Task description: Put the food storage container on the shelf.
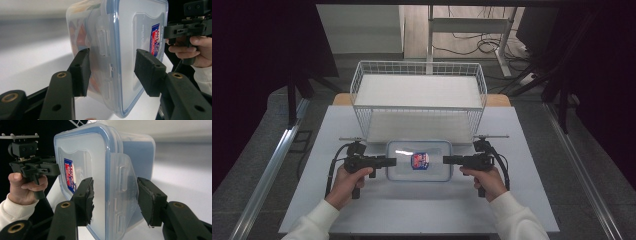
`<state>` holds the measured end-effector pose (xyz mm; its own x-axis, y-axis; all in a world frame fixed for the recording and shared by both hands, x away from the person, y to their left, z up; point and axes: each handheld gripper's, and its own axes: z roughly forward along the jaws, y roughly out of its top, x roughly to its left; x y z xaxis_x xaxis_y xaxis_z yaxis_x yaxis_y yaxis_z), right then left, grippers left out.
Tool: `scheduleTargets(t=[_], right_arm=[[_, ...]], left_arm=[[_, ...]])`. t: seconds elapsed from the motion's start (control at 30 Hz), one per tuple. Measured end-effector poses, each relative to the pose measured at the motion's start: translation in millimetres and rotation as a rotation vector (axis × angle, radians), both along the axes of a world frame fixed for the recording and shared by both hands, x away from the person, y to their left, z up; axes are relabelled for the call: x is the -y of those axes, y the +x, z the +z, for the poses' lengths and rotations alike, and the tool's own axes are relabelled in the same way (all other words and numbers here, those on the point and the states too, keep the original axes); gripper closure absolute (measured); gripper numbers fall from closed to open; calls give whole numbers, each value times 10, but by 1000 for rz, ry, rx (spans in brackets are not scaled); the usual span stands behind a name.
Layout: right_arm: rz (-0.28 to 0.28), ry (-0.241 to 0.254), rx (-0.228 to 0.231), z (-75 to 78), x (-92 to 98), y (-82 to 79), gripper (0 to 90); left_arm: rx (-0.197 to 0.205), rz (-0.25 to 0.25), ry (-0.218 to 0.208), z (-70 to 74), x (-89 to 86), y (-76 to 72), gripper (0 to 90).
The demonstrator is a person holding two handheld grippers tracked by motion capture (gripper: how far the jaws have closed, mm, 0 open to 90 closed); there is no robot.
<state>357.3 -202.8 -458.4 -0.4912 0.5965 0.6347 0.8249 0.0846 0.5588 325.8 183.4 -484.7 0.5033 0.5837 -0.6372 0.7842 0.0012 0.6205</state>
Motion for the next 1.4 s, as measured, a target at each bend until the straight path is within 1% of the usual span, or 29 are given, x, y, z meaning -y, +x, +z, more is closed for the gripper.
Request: scheduleTargets(t=[0.23, 0.27, 0.3, 0.33, 0.4, 0.43, 0.47, 0.57, 0.67, 0.7, 0.77, 0.83, 1.0, 1.07, 1.17, 1.27, 1.4], right_arm=[[-1, -7, 16, -21, -66, 211, 487], [1, -7, 24, -23, -77, 243, 487], [0, -1, 35, -29, -95, 315, 487], [0, -1, 35, -29, -95, 315, 487], [-7, 1, 37, -38, -104, 369, 487], [-14, 3, 46, -54, -108, 428, 488], [-14, 3, 46, -54, -108, 428, 488], [-22, 10, 46, -94, -110, 513, 488], [-24, 8, 49, -160, -113, 580, 487], [-28, 8, 42, -186, -113, 599, 487], [-31, 15, 30, -229, -106, 638, 487], [-35, 23, 30, -270, -91, 683, 487], [-48, 28, 19, -310, -71, 725, 486], [-52, 31, 19, -323, -65, 736, 485], [-66, 43, 19, -334, -69, 747, 485], [-87, 52, 9, -349, -70, 762, 484], [-122, 80, -20, -385, -65, 787, 480]], left_arm=[[9, 13, -1, -36, -59, 190, 483], [11, 17, 0, -33, -63, 216, 482], [20, 24, -3, -37, -73, 252, 482], [20, 27, -7, -43, -77, 274, 482], [19, 27, -6, -64, -80, 338, 482], [22, 31, -7, -74, -80, 367, 480], [26, 33, -6, -82, -78, 398, 480], [36, 43, -6, -113, -82, 486, 478], [26, 53, -3, -173, -69, 556, 474], [18, 59, -6, -188, -60, 570, 473], [15, 62, -4, -207, -55, 600, 473], [19, 58, -4, -220, -50, 633, 472], [10, 64, -2, -251, -28, 691, 472], [3, 72, -17, -261, -30, 702, 473], [-4, 76, -28, -275, -42, 713, 474], [-23, 91, -45, -291, -48, 736, 474], [-35, 108, -68, -320, -54, 770, 474]])
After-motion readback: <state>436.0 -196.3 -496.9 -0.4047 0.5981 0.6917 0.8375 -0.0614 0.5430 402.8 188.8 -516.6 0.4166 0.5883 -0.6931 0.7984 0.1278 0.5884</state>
